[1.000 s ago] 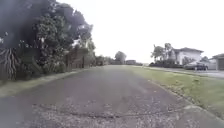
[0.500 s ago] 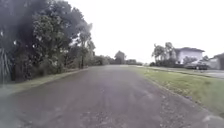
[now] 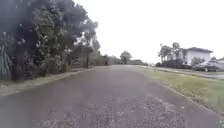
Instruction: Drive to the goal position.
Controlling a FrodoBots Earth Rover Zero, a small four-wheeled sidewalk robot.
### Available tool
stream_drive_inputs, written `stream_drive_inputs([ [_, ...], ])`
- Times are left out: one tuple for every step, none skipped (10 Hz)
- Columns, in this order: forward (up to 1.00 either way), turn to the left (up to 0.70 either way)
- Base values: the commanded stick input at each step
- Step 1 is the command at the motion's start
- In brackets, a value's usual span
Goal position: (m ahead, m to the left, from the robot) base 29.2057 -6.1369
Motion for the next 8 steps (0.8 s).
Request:
stream_drive_inputs([
  [0.85, 0.0],
  [0.85, 0.0],
  [0.9, 0.0],
  [1.0, 0.0],
  [1.0, 0.0],
  [1.0, 0.0],
  [1.0, 0.0],
  [1.0, 0.0],
])
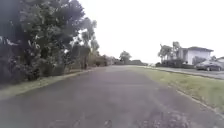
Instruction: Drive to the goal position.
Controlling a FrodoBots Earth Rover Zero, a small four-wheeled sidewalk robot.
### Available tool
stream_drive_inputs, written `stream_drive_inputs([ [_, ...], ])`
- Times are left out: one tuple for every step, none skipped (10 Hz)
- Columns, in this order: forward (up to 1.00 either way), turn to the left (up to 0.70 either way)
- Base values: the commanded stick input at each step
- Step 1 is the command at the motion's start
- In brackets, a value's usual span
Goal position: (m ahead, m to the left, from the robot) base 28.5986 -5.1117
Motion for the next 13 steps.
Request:
stream_drive_inputs([
  [1.0, 0.0],
  [1.0, 0.0],
  [1.0, 0.0],
  [1.0, 0.0],
  [1.0, 0.0],
  [1.0, 0.0],
  [1.0, 0.0],
  [1.0, 0.0],
  [1.0, 0.0],
  [1.0, 0.0],
  [1.0, 0.0],
  [1.0, 0.0],
  [1.0, 0.0],
])
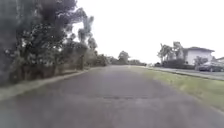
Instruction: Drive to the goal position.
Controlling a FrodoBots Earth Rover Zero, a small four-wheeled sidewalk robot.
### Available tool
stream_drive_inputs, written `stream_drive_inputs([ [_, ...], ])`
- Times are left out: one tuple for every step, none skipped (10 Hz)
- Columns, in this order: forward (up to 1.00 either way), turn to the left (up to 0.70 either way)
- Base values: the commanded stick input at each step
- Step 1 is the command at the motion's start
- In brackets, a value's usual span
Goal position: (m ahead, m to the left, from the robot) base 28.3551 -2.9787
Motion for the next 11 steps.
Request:
stream_drive_inputs([
  [1.0, 0.0],
  [1.0, 0.0],
  [1.0, 0.0],
  [1.0, 0.0],
  [1.0, 0.0],
  [1.0, 0.0],
  [1.0, 0.0],
  [1.0, 0.0],
  [1.0, 0.0],
  [1.0, 0.0],
  [1.0, 0.0],
])
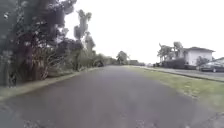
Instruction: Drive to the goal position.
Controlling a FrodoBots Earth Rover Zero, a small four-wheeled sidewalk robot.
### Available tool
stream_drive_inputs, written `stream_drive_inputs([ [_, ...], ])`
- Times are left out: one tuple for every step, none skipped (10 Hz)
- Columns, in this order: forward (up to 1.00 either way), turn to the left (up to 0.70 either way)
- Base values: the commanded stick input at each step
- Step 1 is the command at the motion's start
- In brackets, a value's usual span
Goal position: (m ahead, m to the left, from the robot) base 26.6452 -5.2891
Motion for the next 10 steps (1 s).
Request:
stream_drive_inputs([
  [1.0, 0.0],
  [1.0, 0.0],
  [1.0, 0.0],
  [1.0, 0.0],
  [1.0, 0.0],
  [1.0, 0.0],
  [1.0, 0.0],
  [1.0, 0.0],
  [1.0, 0.0],
  [1.0, 0.0],
])
